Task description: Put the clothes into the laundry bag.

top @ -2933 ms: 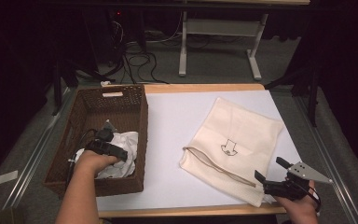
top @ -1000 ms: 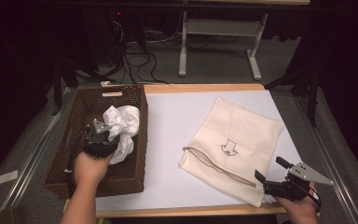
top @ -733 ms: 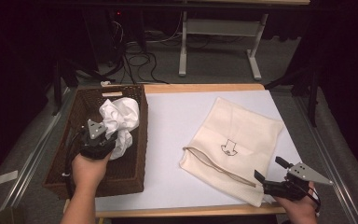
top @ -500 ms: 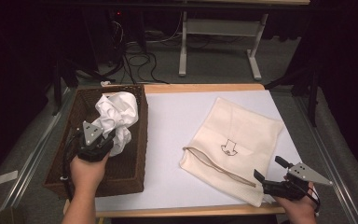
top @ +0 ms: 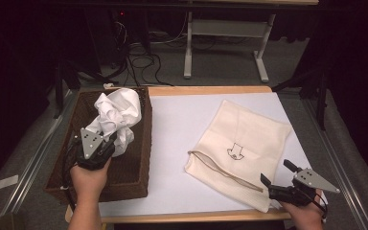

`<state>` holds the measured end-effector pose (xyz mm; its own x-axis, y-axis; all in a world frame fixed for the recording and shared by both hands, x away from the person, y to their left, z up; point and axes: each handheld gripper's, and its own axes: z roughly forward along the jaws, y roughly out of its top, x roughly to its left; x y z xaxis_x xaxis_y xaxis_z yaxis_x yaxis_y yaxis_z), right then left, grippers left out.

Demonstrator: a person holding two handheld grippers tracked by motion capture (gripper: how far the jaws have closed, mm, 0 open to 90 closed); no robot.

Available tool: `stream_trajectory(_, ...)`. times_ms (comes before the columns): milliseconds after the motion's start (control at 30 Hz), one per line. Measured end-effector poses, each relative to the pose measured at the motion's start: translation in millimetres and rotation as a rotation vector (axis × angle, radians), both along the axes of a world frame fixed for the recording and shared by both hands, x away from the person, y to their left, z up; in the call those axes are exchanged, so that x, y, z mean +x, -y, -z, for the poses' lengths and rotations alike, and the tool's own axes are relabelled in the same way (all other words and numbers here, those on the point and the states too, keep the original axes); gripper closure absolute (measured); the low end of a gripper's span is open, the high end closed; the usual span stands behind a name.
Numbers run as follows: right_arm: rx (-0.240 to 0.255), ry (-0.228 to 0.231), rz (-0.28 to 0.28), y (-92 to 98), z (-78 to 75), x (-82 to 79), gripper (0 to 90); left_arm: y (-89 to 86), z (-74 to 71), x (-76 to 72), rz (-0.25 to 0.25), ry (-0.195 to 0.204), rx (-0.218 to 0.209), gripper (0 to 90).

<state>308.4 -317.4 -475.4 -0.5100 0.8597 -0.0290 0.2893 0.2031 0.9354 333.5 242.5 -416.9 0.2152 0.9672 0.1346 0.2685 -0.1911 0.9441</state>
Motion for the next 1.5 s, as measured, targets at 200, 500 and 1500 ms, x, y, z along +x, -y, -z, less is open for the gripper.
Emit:
stream_trajectory(200,-0.02,0.002,0.018,0.5,1.8,0.5,1.9,-1.7,-1.5,-4.7,0.006,0.039,-0.016,71.4)
stream_trajectory(500,-0.021,-0.006,0.033,0.7,3.3,1.8,2.0,-7.8,-5.9,-14.9,0.036,0.153,-0.074,71.1)
stream_trajectory(1500,-0.016,0.007,0.017,-1.7,1.1,0.0,2.1,37.6,-31.4,-37.3,0.138,0.263,-0.112,71.1)
